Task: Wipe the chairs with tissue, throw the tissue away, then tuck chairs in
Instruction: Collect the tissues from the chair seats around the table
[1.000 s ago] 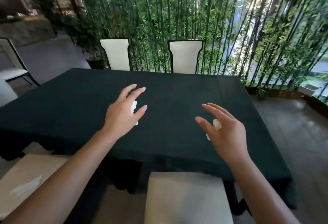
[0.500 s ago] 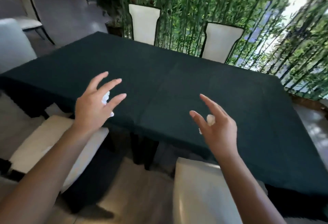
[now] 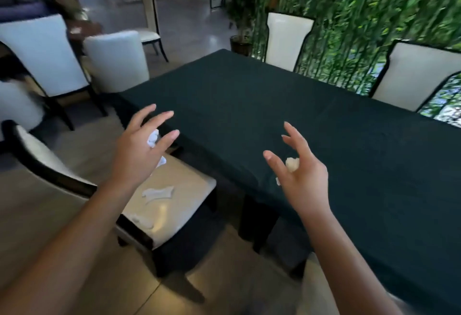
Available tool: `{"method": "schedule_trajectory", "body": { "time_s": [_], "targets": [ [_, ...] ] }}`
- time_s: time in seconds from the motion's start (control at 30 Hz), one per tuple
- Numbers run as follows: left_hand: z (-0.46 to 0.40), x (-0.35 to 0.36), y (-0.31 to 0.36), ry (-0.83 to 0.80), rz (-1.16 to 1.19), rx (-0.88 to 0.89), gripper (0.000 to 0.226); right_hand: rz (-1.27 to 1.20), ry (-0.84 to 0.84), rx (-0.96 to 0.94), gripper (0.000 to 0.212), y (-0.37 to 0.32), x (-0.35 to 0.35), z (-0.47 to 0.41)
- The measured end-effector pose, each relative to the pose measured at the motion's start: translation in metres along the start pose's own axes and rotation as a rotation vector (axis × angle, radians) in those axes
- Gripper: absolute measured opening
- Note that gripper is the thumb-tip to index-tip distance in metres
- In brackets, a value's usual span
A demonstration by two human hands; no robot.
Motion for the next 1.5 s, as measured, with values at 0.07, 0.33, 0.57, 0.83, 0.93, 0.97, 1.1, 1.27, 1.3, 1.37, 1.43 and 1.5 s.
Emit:
{"method": "schedule_trajectory", "body": {
  "time_s": [0.07, 0.33, 0.57, 0.83, 0.93, 0.97, 1.1, 1.27, 1.3, 1.37, 1.43, 1.5],
  "targets": [
    [-0.005, -0.007, -0.010, 0.015, -0.014, -0.030, 0.039, -0.025, -0.040, -0.005, 0.062, 0.001, 0.020, -0.008],
    [-0.033, -0.015, -0.041, 0.119, -0.147, -0.169, 0.041, -0.125, -0.162, -0.052, 0.059, 0.015, 0.078, -0.085],
    [-0.072, 0.007, -0.070, 0.164, -0.209, -0.286, 0.043, -0.193, -0.330, -0.094, 0.058, 0.017, 0.122, -0.171],
    [-0.097, -0.018, -0.109, 0.303, -0.273, -0.409, 0.046, -0.220, -0.470, -0.241, 0.062, -0.030, 0.203, -0.235],
    [-0.107, -0.025, -0.135, 0.335, -0.267, -0.449, 0.046, -0.195, -0.488, -0.276, 0.063, -0.048, 0.228, -0.244],
    [-0.112, -0.025, -0.142, 0.342, -0.260, -0.464, 0.047, -0.188, -0.497, -0.282, 0.063, -0.052, 0.233, -0.248],
    [-0.133, -0.015, -0.167, 0.401, -0.260, -0.550, 0.047, -0.149, -0.549, -0.255, 0.063, -0.056, 0.257, -0.269],
    [-0.141, -0.005, -0.195, 0.521, -0.339, -0.646, 0.044, -0.091, -0.641, -0.290, 0.066, -0.048, 0.317, -0.307],
    [-0.137, -0.002, -0.201, 0.532, -0.357, -0.688, 0.044, -0.094, -0.674, -0.312, 0.066, -0.043, 0.334, -0.312],
    [-0.130, 0.007, -0.214, 0.549, -0.389, -0.736, 0.044, -0.096, -0.736, -0.366, 0.067, -0.040, 0.368, -0.322],
    [-0.122, 0.017, -0.224, 0.541, -0.418, -0.775, 0.044, -0.095, -0.799, -0.382, 0.067, -0.033, 0.399, -0.325],
    [-0.112, 0.024, -0.236, 0.521, -0.423, -0.837, 0.045, -0.092, -0.859, -0.377, 0.068, -0.030, 0.424, -0.322]
  ]
}}
Point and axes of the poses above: each hand's wrist, its own z-axis away from the middle knuckle, its own x-axis out of the palm, y = z × x, the point moved 5 cm from there along -z, towards the middle knuckle, and after that the axes turned 2 degrees about z, right-handed, at the moved point
